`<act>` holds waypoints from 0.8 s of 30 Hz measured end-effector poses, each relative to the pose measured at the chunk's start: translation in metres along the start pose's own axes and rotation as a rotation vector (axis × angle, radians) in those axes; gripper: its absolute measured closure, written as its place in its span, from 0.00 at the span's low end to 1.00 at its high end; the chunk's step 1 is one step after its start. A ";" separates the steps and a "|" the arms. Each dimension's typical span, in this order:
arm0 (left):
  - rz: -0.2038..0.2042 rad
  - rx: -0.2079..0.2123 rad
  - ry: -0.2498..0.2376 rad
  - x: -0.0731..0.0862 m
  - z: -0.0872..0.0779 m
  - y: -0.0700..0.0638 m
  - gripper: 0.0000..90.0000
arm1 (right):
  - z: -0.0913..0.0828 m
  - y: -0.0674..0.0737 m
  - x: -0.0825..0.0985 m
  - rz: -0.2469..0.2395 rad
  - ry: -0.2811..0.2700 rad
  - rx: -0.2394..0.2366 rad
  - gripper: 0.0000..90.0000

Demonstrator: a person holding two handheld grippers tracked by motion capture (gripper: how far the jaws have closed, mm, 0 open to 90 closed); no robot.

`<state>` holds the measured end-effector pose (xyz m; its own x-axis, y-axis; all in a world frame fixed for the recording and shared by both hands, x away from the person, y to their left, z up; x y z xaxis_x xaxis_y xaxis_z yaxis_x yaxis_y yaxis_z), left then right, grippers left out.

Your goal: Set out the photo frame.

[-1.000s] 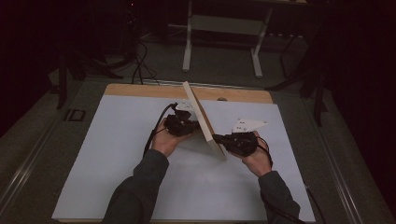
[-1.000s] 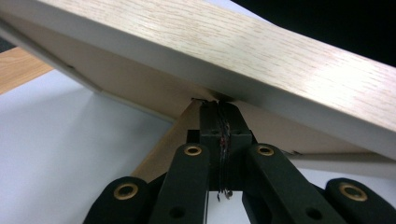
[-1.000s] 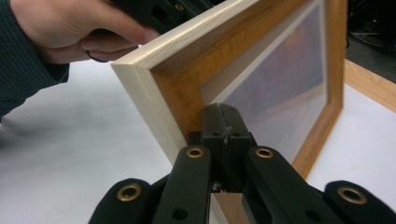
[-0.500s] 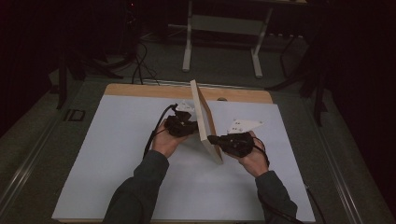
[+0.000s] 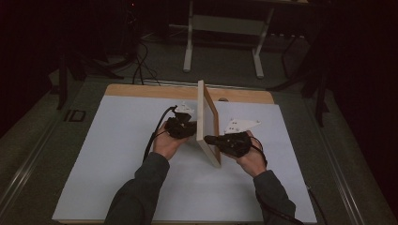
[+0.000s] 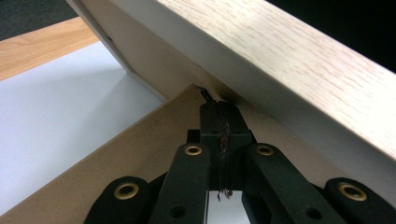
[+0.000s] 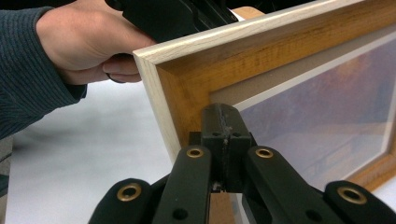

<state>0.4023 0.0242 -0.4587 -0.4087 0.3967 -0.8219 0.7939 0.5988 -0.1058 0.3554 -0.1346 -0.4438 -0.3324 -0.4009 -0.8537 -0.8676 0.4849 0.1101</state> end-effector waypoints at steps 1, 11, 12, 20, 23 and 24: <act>-0.002 0.004 -0.001 0.000 0.000 0.000 1.00 | 0.001 0.000 -0.001 -0.001 -0.001 0.000 1.00; -0.007 0.048 -0.012 0.000 0.001 0.001 1.00 | 0.008 0.004 -0.005 0.000 -0.003 -0.003 1.00; -0.006 0.049 -0.012 0.000 0.001 0.001 1.00 | 0.008 0.004 -0.005 0.000 -0.003 -0.003 1.00; -0.007 0.061 -0.012 0.001 0.000 0.004 1.00 | 0.011 0.005 -0.008 -0.001 -0.005 0.014 1.00; -0.009 0.064 -0.014 0.002 0.000 0.004 1.00 | 0.011 0.005 -0.009 -0.003 0.001 0.015 1.00; -0.006 0.061 -0.017 0.002 0.000 0.005 1.00 | 0.012 0.005 -0.010 -0.009 0.005 0.015 1.00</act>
<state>0.4052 0.0277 -0.4606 -0.4061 0.3812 -0.8305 0.8176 0.5576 -0.1439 0.3585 -0.1188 -0.4406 -0.3267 -0.4093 -0.8519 -0.8649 0.4929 0.0948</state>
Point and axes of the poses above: each handheld gripper's, and its own axes: z roughly forward along the jaws, x roughly out of its underside, y roughly to its left, the point moved 4 cm from there along z, roughly forward along the jaws, and after that the axes turned 6 degrees about z, right-handed, at the moved point
